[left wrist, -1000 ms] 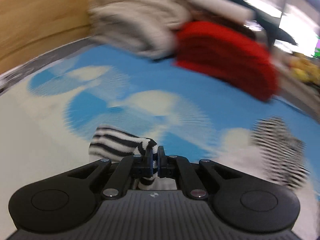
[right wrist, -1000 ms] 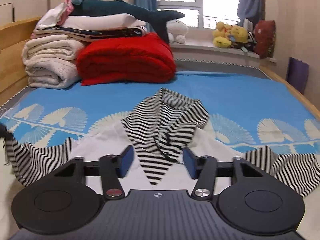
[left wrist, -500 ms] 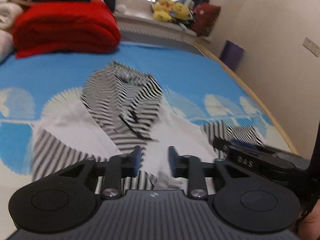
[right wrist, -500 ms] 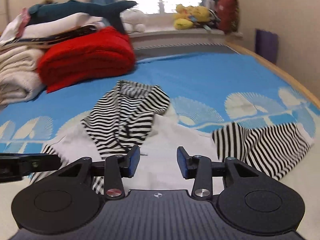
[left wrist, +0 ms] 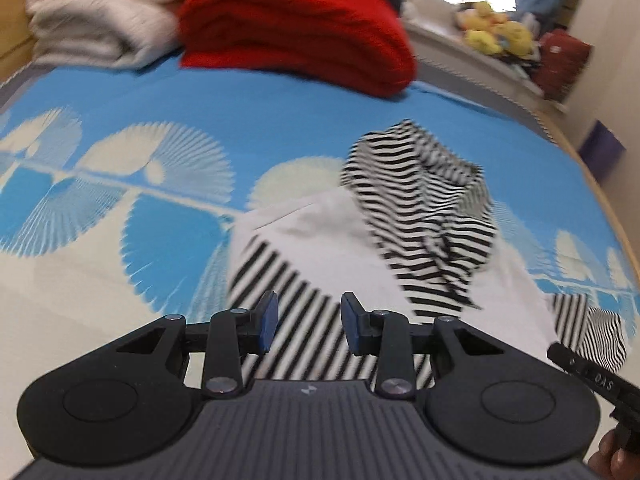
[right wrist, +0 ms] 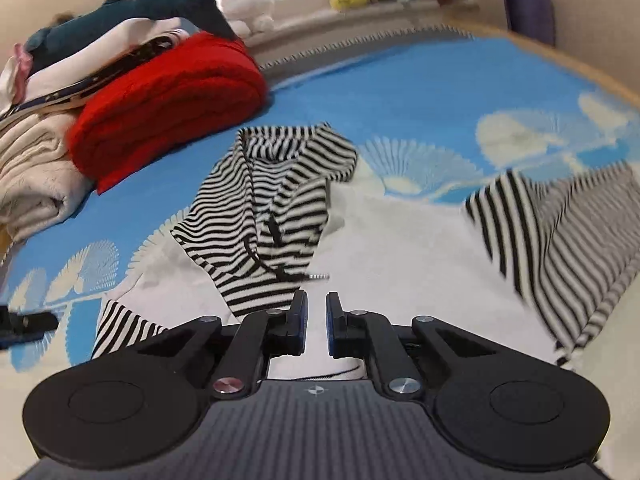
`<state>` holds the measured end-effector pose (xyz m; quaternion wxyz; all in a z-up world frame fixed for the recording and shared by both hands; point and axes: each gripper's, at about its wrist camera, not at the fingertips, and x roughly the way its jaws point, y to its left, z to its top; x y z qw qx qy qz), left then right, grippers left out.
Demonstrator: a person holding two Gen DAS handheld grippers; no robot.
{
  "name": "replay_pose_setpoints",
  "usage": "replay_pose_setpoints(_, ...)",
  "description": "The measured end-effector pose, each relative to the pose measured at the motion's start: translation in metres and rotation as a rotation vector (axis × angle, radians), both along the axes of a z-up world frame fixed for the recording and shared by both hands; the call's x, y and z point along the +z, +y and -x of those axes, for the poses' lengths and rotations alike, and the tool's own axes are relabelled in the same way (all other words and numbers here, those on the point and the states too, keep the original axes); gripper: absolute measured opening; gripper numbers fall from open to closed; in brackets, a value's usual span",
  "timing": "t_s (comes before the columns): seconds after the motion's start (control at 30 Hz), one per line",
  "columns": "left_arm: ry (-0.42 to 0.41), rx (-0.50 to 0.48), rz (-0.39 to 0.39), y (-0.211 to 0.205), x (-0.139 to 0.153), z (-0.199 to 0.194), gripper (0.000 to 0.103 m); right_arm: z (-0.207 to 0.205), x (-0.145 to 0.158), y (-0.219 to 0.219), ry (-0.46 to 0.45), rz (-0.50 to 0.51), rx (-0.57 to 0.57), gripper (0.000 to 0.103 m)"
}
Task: Fold small clothes
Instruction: 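Reach the right tool to the other sleeve's white cuff and grasp it, then fold the held sleeve across the shirt front with the right tool, release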
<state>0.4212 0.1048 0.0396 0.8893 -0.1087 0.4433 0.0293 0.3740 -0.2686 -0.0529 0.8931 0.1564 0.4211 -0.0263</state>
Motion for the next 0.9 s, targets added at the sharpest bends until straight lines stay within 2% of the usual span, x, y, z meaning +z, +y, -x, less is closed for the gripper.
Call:
replay_pose_setpoints(0.1, 0.014, 0.018, 0.019, 0.010, 0.000, -0.001, 0.038, -0.006, -0.015, -0.004, 0.067, -0.051, -0.014, 0.017)
replay_pose_setpoints(0.17, 0.014, 0.013, 0.018, 0.013, 0.000, -0.001, 0.038, -0.008, -0.025, 0.000, 0.104, -0.084, 0.005, 0.038)
replay_pose_setpoints(0.3, 0.024, 0.002, 0.007, 0.011, -0.004, -0.003, 0.038, -0.009, -0.046, 0.005, 0.185, -0.183, -0.029, 0.045)
replay_pose_setpoints(0.4, 0.039, 0.012, 0.008, 0.011, -0.007, -0.006, 0.038, -0.007, -0.052, 0.024, 0.188, -0.136, -0.005, 0.048)
replay_pose_setpoints(0.53, 0.051, 0.013, 0.014, 0.009, -0.010, -0.009, 0.038, -0.001, -0.051, 0.067, 0.140, -0.067, 0.165, 0.048)
replay_pose_setpoints(0.6, 0.051, 0.014, 0.018, 0.008, -0.010, -0.010, 0.038, -0.003, -0.057, 0.085, 0.155, -0.003, 0.230, 0.048)
replay_pose_setpoints(0.67, 0.051, 0.013, 0.019, 0.008, -0.010, -0.011, 0.039, -0.006, -0.068, 0.093, 0.193, 0.082, 0.240, 0.045)
replay_pose_setpoints(0.7, 0.052, 0.016, 0.019, 0.009, -0.010, -0.011, 0.039, -0.007, -0.072, 0.094, 0.204, 0.107, 0.234, 0.037)
replay_pose_setpoints(0.73, 0.053, 0.018, 0.019, 0.010, -0.009, -0.012, 0.039, -0.008, -0.072, 0.092, 0.205, 0.119, 0.221, 0.025)
replay_pose_setpoints(0.77, 0.052, 0.024, 0.019, 0.012, -0.009, -0.012, 0.039, -0.008, -0.069, 0.088, 0.196, 0.100, 0.210, 0.017)
replay_pose_setpoints(0.8, 0.051, 0.030, 0.020, 0.014, -0.008, -0.012, 0.039, -0.007, -0.062, 0.082, 0.172, 0.059, 0.182, 0.013)
replay_pose_setpoints(0.87, 0.049, 0.040, 0.020, 0.018, -0.007, -0.013, 0.039, -0.001, -0.037, 0.066, 0.045, -0.019, 0.115, 0.008)
replay_pose_setpoints(0.9, 0.048, 0.047, 0.020, 0.021, -0.006, -0.012, 0.039, 0.006, -0.017, 0.057, -0.070, -0.045, 0.082, 0.008)
